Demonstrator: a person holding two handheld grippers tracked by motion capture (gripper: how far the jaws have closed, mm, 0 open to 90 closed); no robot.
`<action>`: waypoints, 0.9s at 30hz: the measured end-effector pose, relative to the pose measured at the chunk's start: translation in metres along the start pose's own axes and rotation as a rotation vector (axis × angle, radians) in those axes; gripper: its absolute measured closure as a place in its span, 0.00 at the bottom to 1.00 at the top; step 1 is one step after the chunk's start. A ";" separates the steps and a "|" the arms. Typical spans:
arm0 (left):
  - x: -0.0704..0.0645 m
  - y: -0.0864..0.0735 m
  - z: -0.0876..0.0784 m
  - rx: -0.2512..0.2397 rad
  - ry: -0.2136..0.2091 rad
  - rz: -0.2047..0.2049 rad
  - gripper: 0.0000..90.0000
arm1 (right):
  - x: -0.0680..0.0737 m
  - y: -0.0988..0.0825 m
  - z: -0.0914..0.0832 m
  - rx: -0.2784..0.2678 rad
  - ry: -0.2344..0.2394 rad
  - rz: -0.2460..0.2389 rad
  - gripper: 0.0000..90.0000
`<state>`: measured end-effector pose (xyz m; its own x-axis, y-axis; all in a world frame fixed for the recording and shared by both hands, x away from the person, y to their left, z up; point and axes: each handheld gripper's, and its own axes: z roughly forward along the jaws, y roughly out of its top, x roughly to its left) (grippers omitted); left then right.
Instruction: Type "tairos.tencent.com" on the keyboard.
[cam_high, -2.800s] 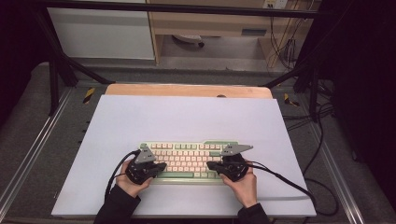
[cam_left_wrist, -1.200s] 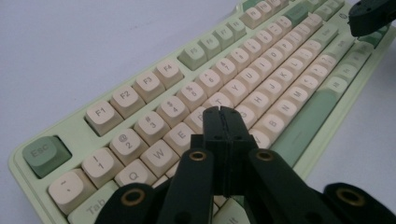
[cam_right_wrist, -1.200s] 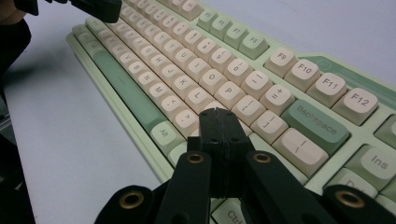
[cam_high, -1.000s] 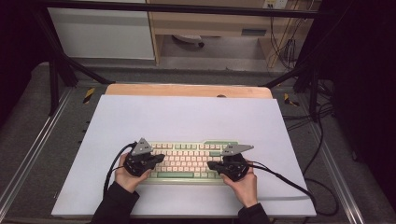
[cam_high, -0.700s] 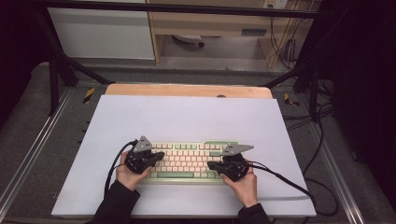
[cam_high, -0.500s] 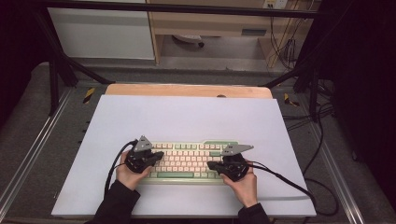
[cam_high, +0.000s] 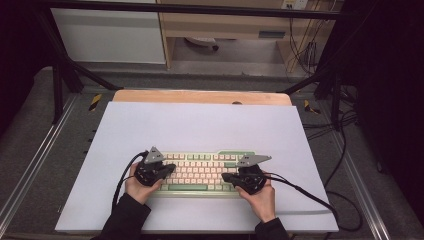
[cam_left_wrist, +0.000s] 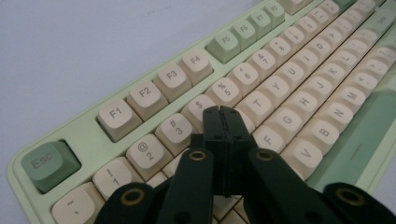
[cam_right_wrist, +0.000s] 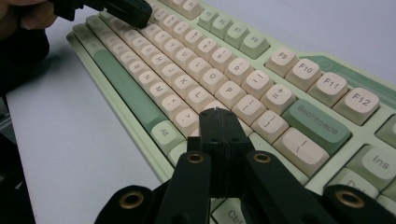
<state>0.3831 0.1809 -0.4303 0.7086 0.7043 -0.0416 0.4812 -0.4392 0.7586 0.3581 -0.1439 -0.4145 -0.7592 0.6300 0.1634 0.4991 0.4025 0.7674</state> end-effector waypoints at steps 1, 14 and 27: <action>0.000 0.000 0.000 0.000 0.001 0.001 1.00 | 0.000 0.000 0.000 0.000 0.000 0.000 1.00; 0.001 -0.001 -0.014 -0.028 -0.009 -0.003 1.00 | 0.001 0.000 0.000 -0.003 0.006 -0.002 1.00; 0.000 -0.006 -0.025 -0.030 -0.020 0.000 1.00 | 0.003 0.003 0.003 -0.013 0.020 0.003 1.00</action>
<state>0.3671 0.1972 -0.4190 0.7188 0.6931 -0.0541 0.4654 -0.4219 0.7781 0.3581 -0.1389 -0.4136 -0.7660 0.6176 0.1781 0.4963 0.3921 0.7746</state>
